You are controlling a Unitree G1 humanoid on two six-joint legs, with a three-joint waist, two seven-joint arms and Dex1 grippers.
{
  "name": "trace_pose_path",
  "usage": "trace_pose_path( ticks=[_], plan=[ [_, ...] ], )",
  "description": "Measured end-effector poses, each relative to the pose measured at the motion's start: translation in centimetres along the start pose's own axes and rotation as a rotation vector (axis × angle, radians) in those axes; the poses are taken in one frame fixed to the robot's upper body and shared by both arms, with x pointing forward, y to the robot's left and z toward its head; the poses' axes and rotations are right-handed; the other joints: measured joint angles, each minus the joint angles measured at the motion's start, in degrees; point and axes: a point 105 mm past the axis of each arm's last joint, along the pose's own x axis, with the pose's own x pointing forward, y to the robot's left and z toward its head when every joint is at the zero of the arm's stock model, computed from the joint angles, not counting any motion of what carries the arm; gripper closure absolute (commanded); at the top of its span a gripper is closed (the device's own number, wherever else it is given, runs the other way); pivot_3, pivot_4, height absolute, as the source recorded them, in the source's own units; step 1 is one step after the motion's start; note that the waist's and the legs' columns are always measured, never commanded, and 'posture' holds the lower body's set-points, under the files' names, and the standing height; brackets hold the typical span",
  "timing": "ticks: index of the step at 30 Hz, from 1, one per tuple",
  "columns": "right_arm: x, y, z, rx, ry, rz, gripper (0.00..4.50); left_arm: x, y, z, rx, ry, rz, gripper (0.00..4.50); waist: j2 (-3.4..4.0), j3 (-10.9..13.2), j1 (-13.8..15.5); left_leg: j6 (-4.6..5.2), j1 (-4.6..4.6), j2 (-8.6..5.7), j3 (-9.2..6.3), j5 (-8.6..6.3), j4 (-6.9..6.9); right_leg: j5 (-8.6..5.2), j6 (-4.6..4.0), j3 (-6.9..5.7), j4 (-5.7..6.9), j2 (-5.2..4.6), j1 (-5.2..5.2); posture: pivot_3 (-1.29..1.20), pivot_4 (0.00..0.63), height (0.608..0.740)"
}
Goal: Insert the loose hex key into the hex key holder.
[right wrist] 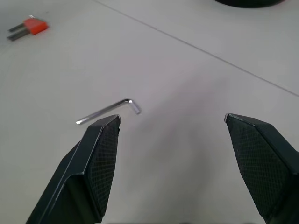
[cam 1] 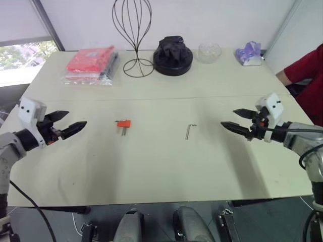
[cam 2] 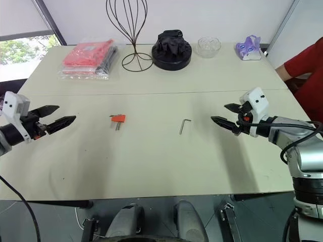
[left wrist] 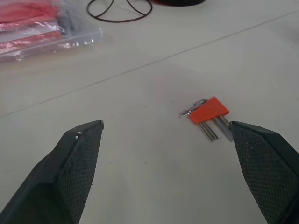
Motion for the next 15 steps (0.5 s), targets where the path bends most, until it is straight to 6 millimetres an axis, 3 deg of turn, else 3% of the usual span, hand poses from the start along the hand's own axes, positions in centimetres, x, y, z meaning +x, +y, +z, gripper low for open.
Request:
trace_pose_path(
  ticks=[4, 15],
  plan=[
    [0.29, 0.07, 0.01, 0.008, -0.018, -0.012, 0.8, 0.32, 0.03, 0.75, 0.008, -0.023, 0.004, 0.01, 0.0, 0.0, 0.0, 0.0, 0.0, 0.0, 0.01, 0.0, 0.0, 0.0, 0.0, 0.01, 0.0, -0.01, 0.0, 0.0, 0.15, 0.74],
    [0.7, 0.1, 0.25, -0.003, -0.045, -0.028, 0.8, 0.55, -0.11, 0.49, -0.01, -0.029, 0.008, 0.01, 0.0, 0.0, -0.1, 0.0, 0.0, 0.0, 0.0, 0.0, 0.0, 0.0, 0.0, 0.01, 0.0, 0.0, 0.0, 0.0, 0.15, 0.74]
  ],
)
